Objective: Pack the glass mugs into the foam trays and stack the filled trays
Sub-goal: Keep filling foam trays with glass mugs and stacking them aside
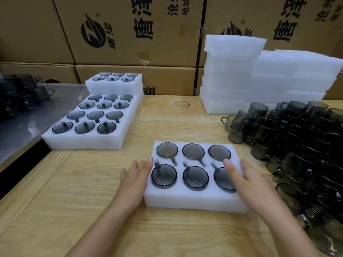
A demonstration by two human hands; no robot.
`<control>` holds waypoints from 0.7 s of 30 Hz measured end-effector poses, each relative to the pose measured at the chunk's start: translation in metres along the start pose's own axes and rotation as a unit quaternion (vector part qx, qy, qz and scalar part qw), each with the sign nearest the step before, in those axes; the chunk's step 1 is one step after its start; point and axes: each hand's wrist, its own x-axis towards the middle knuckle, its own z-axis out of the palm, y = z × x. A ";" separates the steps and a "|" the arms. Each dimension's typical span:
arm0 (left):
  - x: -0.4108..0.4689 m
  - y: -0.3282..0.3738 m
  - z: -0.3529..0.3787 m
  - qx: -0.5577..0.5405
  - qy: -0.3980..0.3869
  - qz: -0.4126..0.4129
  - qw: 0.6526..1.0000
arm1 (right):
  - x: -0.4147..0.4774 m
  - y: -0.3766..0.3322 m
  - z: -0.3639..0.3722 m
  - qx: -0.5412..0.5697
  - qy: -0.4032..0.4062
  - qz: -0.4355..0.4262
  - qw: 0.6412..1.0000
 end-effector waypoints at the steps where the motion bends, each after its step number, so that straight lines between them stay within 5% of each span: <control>1: -0.001 0.001 0.001 -0.052 -0.005 -0.011 0.999 | 0.003 0.003 0.000 0.046 0.000 0.008 0.999; 5: -0.002 0.000 0.001 -0.264 -0.105 0.057 0.957 | 0.008 0.002 0.000 0.285 0.004 0.011 0.959; 10: 0.003 0.004 -0.007 -0.389 -0.017 0.045 0.920 | 0.013 0.002 0.008 0.505 -0.084 0.008 0.859; 14: 0.004 0.010 -0.015 -0.459 -0.004 0.029 0.888 | 0.011 -0.004 0.021 0.565 -0.159 0.003 0.810; 18: -0.007 0.025 -0.001 -0.600 -0.021 -0.011 0.800 | 0.011 -0.007 0.030 0.614 -0.100 -0.011 0.783; 21: -0.020 0.038 0.029 -0.615 -0.022 -0.082 0.784 | 0.007 -0.010 0.037 0.624 -0.064 -0.027 0.778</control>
